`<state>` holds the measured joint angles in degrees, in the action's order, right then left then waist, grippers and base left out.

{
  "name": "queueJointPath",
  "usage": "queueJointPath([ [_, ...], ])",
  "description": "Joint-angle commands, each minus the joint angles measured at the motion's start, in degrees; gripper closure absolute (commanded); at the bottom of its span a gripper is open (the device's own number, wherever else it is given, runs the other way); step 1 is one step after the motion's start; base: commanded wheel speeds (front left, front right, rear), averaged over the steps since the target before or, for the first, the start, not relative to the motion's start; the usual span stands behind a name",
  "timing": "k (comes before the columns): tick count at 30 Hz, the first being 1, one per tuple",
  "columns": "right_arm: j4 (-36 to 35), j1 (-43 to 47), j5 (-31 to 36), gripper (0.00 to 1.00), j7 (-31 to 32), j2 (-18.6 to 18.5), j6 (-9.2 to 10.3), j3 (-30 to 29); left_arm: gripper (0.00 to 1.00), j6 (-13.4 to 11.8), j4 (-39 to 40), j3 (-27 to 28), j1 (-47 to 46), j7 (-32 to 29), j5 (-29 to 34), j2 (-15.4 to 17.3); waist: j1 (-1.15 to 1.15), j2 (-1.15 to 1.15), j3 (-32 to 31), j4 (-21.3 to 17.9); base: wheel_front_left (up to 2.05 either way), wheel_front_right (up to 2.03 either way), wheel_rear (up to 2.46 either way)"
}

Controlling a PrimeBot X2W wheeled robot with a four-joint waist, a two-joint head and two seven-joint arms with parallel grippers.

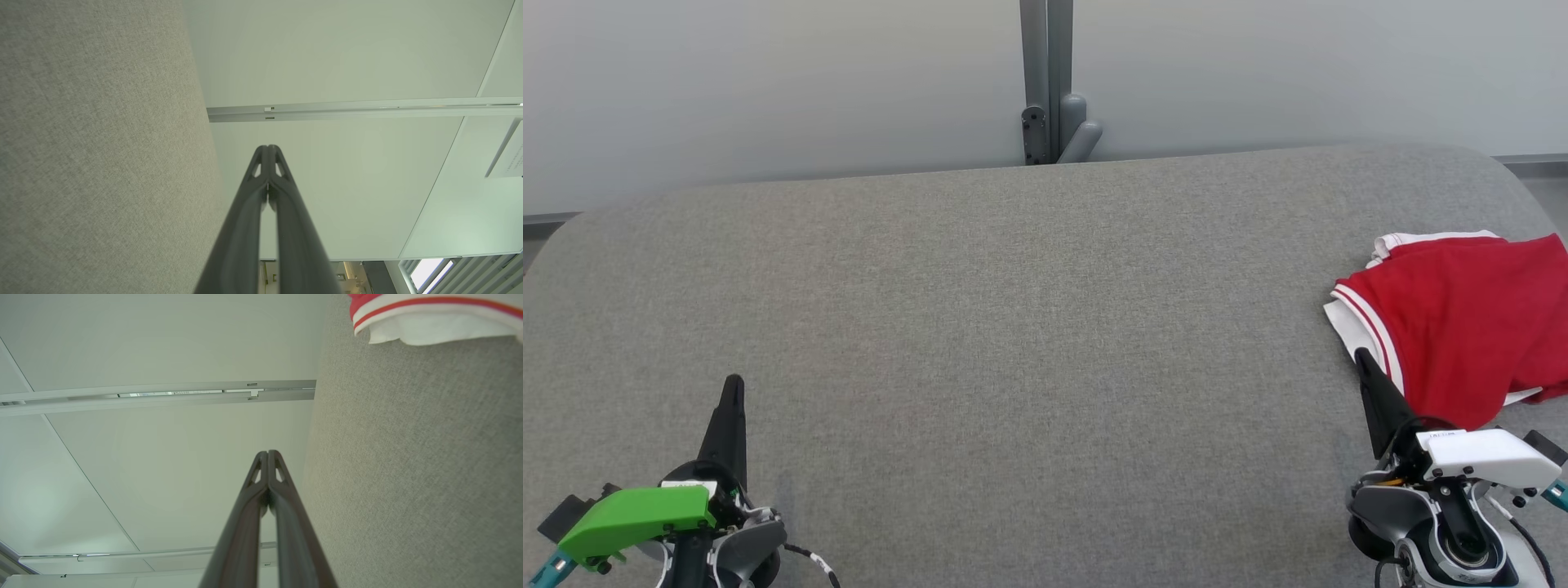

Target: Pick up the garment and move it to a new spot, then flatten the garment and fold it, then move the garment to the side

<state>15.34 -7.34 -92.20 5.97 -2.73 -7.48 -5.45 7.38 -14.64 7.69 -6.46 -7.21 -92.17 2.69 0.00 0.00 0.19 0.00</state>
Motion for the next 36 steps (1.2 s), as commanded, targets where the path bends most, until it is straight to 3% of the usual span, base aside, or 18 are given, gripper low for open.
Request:
queueJointPath([
  [1, -0.28, -0.29, -0.41, 1.00, 0.17, -0.28, -0.02, -0.14, 1.00, 0.31, 0.28, 0.26, -0.52, -0.06, -0.11, 0.36, 0.00, 0.00, 0.00, 0.00, 0.00, 0.00, 0.00],
  [36, -0.28, -0.29, -0.41, 1.00, 0.17, -0.28, -0.02, -0.14, 1.00, 0.31, 0.29, 0.26, -0.52, -0.05, -0.11, 0.36, 0.00, 0.00, 0.00, 0.00, 0.00, 0.00, 0.00],
])
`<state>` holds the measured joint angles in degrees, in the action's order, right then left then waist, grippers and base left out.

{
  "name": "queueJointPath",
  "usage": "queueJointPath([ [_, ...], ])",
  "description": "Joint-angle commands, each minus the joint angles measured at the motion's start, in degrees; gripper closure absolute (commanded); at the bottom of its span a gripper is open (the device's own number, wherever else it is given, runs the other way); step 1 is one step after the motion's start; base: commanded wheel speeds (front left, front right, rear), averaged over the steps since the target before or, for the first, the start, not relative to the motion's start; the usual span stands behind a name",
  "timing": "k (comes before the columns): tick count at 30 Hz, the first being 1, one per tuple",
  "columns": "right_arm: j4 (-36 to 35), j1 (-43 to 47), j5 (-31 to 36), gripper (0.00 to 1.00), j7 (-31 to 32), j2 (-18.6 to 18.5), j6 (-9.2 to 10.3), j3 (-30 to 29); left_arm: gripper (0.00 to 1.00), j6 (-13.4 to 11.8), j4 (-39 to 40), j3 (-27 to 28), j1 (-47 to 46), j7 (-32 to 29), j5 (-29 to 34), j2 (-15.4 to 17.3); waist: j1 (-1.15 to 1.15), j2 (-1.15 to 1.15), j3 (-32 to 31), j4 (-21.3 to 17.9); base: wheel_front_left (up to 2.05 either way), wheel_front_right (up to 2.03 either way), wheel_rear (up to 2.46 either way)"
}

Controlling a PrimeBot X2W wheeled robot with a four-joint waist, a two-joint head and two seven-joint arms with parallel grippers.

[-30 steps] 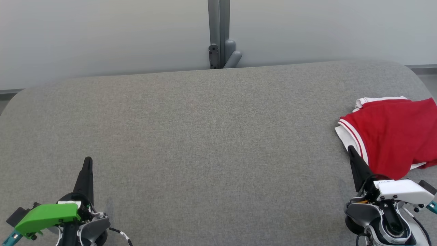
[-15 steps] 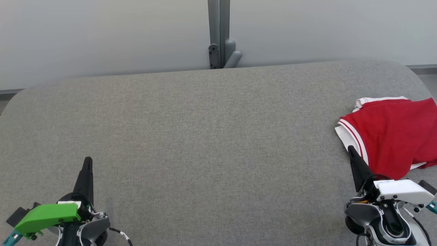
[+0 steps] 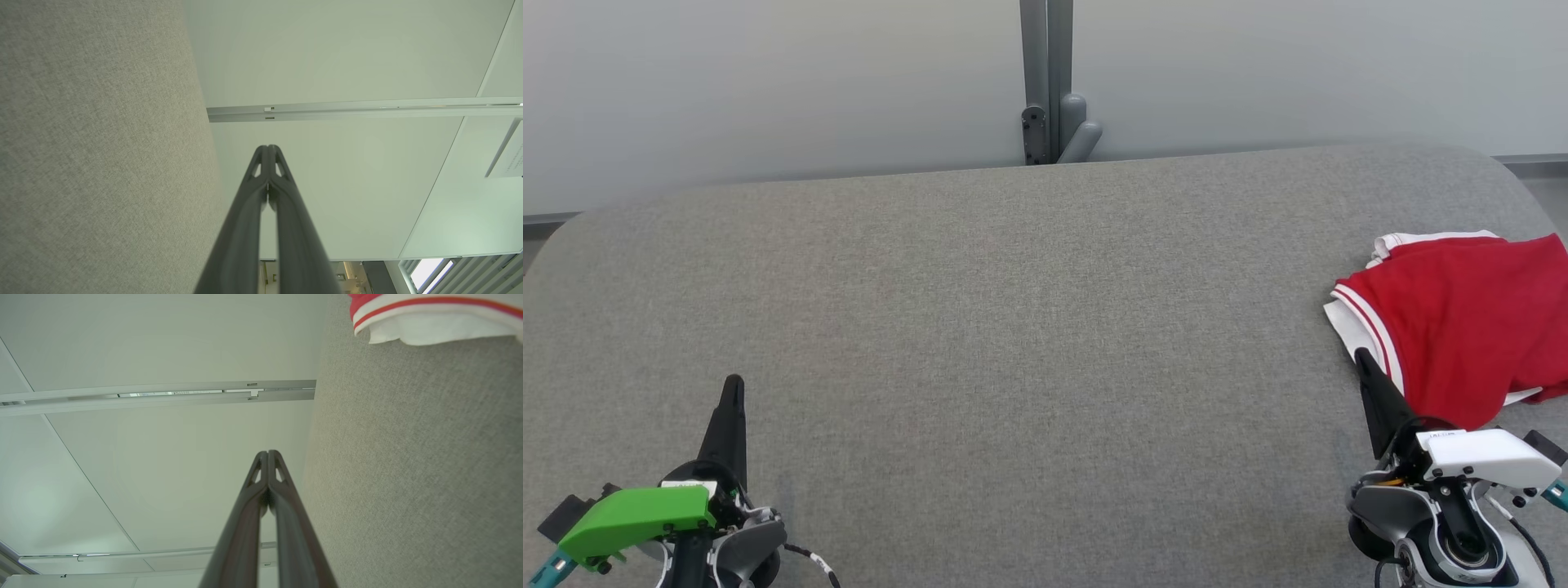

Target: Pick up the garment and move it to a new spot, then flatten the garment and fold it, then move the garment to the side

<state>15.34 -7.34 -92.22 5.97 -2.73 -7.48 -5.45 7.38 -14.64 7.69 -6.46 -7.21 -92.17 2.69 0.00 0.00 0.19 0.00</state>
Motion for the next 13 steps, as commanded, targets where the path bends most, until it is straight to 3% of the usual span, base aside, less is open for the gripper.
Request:
queueJointPath([
  [1, -0.28, -0.29, -0.40, 1.00, 0.17, -0.28, -0.02, -0.14, 1.00, 0.31, 0.29, 0.26, -0.52, -0.05, -0.11, 0.36, 0.00, 0.00, 0.00, 0.00, 0.00, 0.00, 0.00],
  [13, -0.28, -0.29, -0.40, 1.00, 0.16, -0.28, -0.02, -0.14, 1.00, 0.31, 0.29, 0.26, -0.52, -0.05, -0.11, 0.36, 0.00, 0.00, 0.00, 0.00, 0.00, 0.00, 0.00],
])
